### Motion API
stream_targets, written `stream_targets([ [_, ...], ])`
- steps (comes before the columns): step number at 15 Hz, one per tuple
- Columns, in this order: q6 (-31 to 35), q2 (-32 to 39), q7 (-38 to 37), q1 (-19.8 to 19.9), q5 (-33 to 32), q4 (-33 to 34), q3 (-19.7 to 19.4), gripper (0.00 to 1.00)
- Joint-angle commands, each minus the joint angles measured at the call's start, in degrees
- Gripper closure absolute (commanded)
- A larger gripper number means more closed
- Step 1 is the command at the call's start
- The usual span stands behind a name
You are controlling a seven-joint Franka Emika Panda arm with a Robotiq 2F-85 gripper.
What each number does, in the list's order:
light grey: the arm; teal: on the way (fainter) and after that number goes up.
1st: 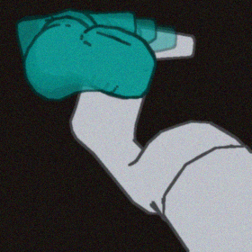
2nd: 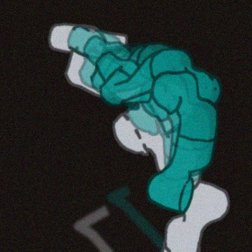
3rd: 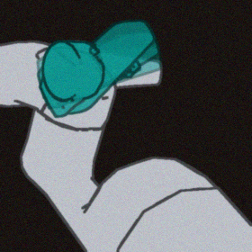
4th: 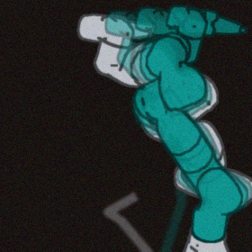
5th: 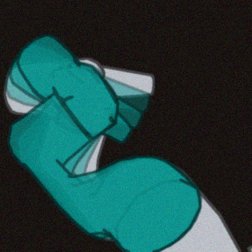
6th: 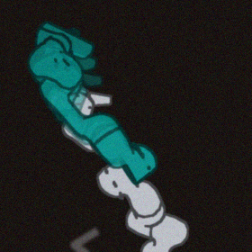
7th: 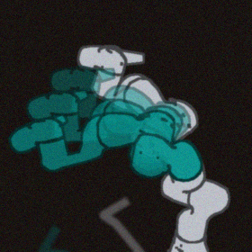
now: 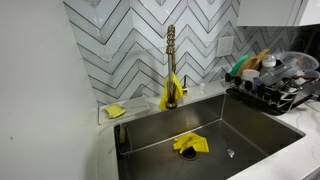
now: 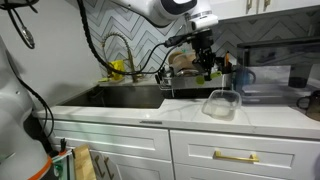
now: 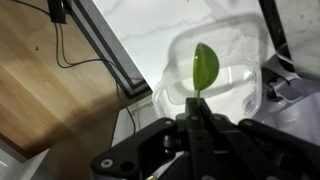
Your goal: Pour the contents of the lunchbox onto the counter, pick up the green spoon and put it in the drying rack
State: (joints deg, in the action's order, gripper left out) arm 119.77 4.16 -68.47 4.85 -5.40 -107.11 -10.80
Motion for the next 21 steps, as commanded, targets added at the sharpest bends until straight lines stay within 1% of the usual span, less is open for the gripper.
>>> stream_targets([
  [1, 5.39, -3.15, 1.79, 0.74, 2.11, -4.75, 1.36, 0.99],
  [2, 1.96, -1.14, 0.24, 0.81, 0.31, -1.16, 1.30, 0.97],
  [5, 3.78, -1.59, 0.55, 0.82, 0.71, -2.34, 1.63, 0.97],
  [6, 3.89, -1.59, 0.58, 0.83, 0.72, -2.46, 1.63, 0.99],
  [8, 8.77, -3.01, -4.15, 0.42, -7.17, -3.59, 1.49, 0.99],
  [9, 11.28, -3.32, -5.23, 0.32, -10.70, -3.77, 1.51, 0.99],
  [11, 15.00, -3.02, -9.19, 0.30, -18.28, -3.11, 1.50, 0.99],
  [14, 19.38, -2.89, -17.17, 0.25, -30.50, -2.34, 1.58, 0.99],
  [15, 20.25, -2.76, -20.29, 0.05, -34.91, -2.00, 1.78, 0.99],
  [17, 20.52, -2.65, -24.64, -0.30, -41.61, -1.16, 2.50, 0.99],
  [19, 19.57, -2.35, -27.47, -0.77, -46.35, -0.14, 3.56, 0.99],
  [21, 17.32, -2.16, -29.44, -1.37, -49.37, 0.98, 4.66, 0.99],
])
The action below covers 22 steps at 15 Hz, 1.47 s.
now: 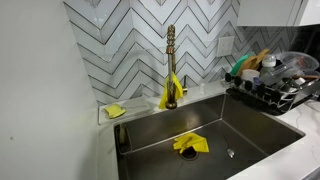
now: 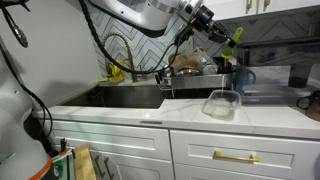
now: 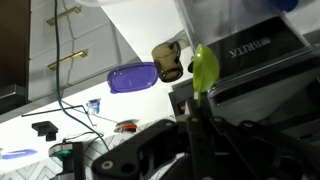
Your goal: Pour the contents of the lunchbox onto the counter, pick up the green spoon and put it in the drying rack
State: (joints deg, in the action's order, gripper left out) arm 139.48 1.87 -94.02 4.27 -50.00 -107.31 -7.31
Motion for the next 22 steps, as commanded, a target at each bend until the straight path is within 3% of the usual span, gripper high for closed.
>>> stream_targets([
  [1, -3.06, 0.38, -4.91, -1.03, -6.34, 1.78, 1.60, 0.99],
  [14, -6.04, 9.25, -4.92, -4.51, -14.62, 10.86, 4.26, 0.99],
  [22, -5.61, 14.35, -4.16, -5.18, -13.37, 14.95, 3.90, 0.99],
])
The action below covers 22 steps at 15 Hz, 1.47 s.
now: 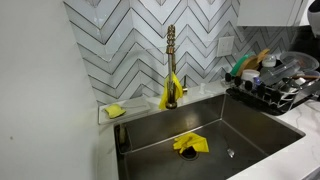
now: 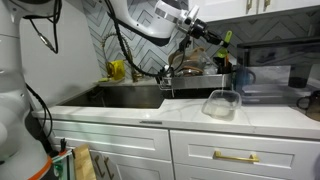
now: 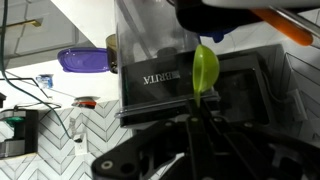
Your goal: Pour the contents of the lunchbox onto the counter, pick up the green spoon and put it in the drying rack
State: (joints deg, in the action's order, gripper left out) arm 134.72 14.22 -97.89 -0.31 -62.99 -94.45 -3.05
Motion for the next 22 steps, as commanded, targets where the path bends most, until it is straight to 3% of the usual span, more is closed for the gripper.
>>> stream_targets([
  [1, -0.92, 2.57, -0.79, -0.78, -1.04, 2.57, -0.54, 0.99],
  [21, -4.25, 10.30, -0.33, -2.87, -1.23, 10.13, -1.35, 0.99],
  [22, -4.33, 10.54, -0.21, -2.89, -1.19, 10.43, -1.36, 0.83],
])
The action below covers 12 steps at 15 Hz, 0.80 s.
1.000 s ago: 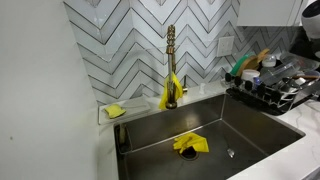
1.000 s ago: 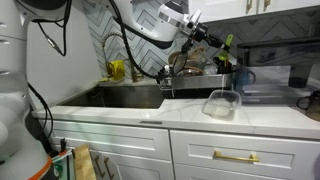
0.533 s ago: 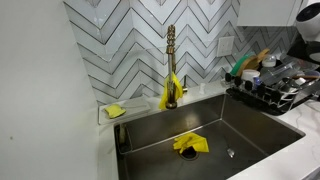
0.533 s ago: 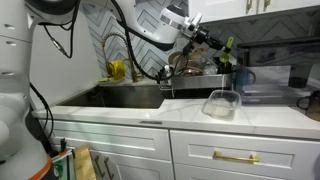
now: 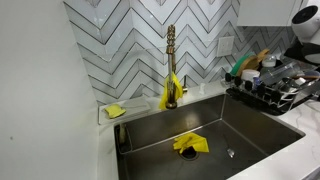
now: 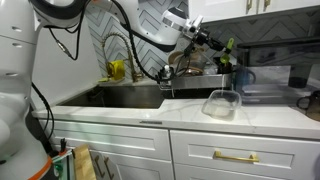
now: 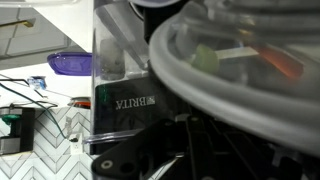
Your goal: Pour the contents of the lunchbox onto the counter, pick up the green spoon and put it in the drying rack
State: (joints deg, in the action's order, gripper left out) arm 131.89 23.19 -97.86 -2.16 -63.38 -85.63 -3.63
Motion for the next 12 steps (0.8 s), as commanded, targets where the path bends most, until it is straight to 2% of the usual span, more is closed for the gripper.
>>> stream_targets([
  [1, -1.37, 1.75, -0.01, -1.00, -0.65, 1.80, -0.73, 0.71],
  [10, -1.25, 2.18, 1.15, -1.15, -0.20, 2.39, -0.65, 0.05],
  [12, -1.77, 1.39, 2.05, -1.06, 0.43, 1.77, -0.51, 0.00],
])
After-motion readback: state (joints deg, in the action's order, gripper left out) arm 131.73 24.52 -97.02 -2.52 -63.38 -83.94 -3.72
